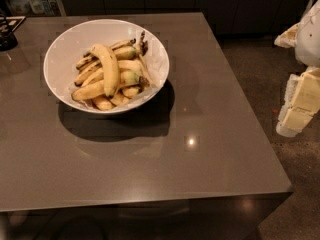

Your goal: Pick banana from white bowl

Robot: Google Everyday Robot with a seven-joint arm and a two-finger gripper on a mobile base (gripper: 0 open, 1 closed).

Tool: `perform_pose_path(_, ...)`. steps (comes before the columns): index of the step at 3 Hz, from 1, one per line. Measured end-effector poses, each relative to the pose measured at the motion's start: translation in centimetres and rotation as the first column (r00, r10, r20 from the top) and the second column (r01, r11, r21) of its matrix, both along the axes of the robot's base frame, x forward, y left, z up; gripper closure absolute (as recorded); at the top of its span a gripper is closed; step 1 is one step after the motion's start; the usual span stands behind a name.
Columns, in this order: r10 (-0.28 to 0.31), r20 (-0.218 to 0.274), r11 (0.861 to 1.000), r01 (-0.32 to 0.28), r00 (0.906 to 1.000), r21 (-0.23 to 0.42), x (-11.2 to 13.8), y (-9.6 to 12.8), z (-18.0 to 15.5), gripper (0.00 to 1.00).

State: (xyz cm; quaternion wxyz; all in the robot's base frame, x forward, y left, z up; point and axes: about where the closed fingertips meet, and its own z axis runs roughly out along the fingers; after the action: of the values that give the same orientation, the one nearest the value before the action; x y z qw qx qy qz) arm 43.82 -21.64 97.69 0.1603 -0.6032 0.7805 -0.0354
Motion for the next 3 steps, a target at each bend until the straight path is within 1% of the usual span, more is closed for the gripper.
perform_pose_path(1,0.000,0.000,1.000,0.000,1.0000,0.000,0.0,0.0,0.0,0.00)
perform_pose_path(2,-0.041,-0.007,0.999,0.041,0.9991,0.006,0.2,0.8,0.4,0.00)
perform_pose_path(3,-0.067,0.018,0.998,0.068,0.9976,-0.020,2.6,7.0,3.0,0.00)
